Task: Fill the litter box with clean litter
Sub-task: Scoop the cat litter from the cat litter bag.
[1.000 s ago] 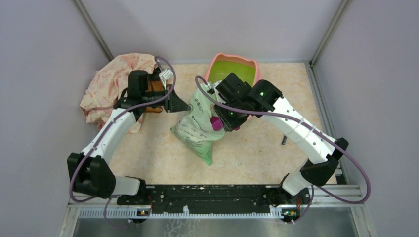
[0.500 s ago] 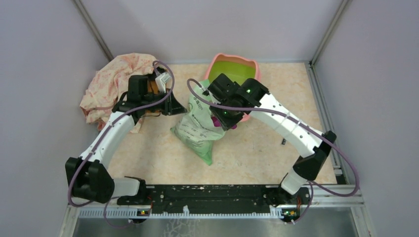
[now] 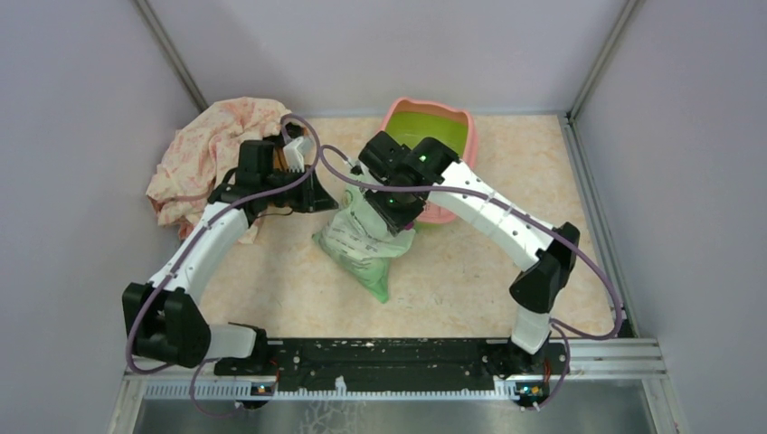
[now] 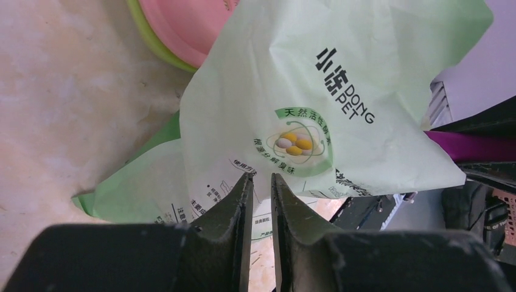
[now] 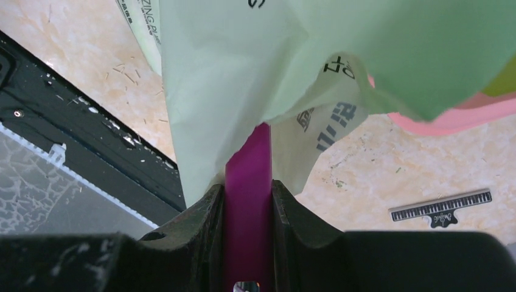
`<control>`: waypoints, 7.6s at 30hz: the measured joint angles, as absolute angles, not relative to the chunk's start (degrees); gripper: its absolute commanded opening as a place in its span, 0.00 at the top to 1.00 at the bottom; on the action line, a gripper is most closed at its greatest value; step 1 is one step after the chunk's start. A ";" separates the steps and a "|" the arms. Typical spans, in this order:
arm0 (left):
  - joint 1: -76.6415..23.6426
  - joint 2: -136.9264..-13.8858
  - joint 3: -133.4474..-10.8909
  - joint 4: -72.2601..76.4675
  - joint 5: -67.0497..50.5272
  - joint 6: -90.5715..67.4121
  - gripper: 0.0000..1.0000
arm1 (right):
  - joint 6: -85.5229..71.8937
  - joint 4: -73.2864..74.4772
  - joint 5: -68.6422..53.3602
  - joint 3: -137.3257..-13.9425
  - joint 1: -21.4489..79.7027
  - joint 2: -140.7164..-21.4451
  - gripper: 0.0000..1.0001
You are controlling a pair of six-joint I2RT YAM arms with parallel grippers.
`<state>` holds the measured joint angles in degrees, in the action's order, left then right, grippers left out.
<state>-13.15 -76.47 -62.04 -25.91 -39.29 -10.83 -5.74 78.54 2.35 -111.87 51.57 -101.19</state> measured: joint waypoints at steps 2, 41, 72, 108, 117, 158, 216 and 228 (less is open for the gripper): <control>-13.15 -75.90 -61.93 -26.17 -38.24 -10.85 0.78 | -5.23 78.15 1.69 -111.87 51.55 -102.08 1.00; -12.43 -74.78 -62.02 -21.61 -38.24 -13.74 0.50 | 1.72 36.34 10.31 -72.62 62.39 -81.56 1.00; -12.12 -40.60 -43.09 -28.29 -30.04 -27.00 0.68 | -0.60 30.68 12.71 -70.96 75.02 -81.21 1.00; -12.12 -39.97 -42.74 -25.65 -29.54 -25.85 0.86 | -2.92 8.08 34.57 -36.56 86.98 -44.21 1.00; -12.12 -41.85 -44.56 -25.47 -29.54 -25.58 0.85 | -2.59 8.78 38.22 -33.15 87.33 -38.46 1.00; -17.82 -52.14 -42.26 -16.43 -40.80 -17.45 0.69 | -0.14 5.58 38.96 -35.79 94.15 -47.42 1.00; -19.03 -45.01 -44.97 -26.70 -29.26 -15.97 1.00 | -11.42 29.02 45.50 -41.54 96.64 -28.51 1.00; -19.03 -45.01 -44.99 -26.59 -29.19 -15.77 1.00 | -9.34 25.93 47.24 -38.13 96.64 -23.92 1.00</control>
